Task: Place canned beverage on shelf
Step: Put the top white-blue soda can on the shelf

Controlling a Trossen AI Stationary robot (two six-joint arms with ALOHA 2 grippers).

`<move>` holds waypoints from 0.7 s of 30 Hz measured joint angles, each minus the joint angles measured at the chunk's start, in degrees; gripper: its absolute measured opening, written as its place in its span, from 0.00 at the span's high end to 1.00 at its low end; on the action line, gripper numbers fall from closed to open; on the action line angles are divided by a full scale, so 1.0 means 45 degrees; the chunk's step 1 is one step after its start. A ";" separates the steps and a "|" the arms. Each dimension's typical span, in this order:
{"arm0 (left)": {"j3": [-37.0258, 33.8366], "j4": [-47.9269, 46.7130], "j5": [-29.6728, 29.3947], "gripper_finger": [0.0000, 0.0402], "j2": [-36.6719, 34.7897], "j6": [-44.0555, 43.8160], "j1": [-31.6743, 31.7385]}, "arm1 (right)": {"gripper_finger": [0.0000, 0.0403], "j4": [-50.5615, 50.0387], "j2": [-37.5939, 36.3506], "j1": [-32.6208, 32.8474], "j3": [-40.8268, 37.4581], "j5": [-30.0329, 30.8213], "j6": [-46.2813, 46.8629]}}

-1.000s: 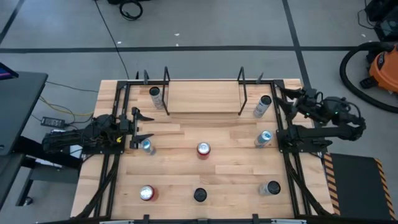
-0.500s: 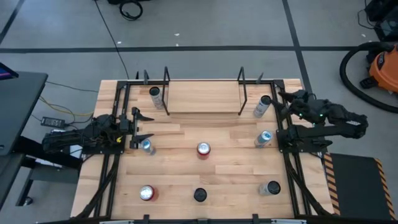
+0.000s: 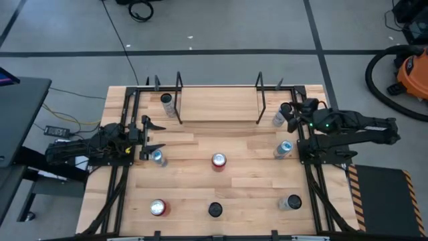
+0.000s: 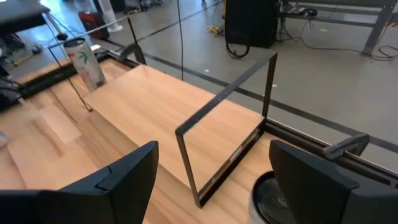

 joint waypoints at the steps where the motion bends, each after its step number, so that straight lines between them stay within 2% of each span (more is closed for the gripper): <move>1: 0.0000 0.0000 0.0000 0.21 0.0000 0.0000 0.0000 | 0.22 0.0130 0.0019 -0.0002 0.0000 0.0000 -0.0010; 14: -0.0002 0.0074 0.0000 0.21 0.0004 -0.0001 0.0000 | 0.22 0.0589 -0.0010 -0.0005 0.0000 -0.0009 -0.0034; 17: -0.0001 0.0501 0.0000 0.21 0.0002 0.0005 0.0000 | 0.22 0.0589 -0.0015 -0.0005 0.0000 -0.0250 -0.0035; 21: 0.0000 0.2182 -0.0023 0.21 -0.0005 0.0000 0.0000 | 0.22 0.0547 -0.0003 -0.0013 0.0122 -0.0343 -0.0035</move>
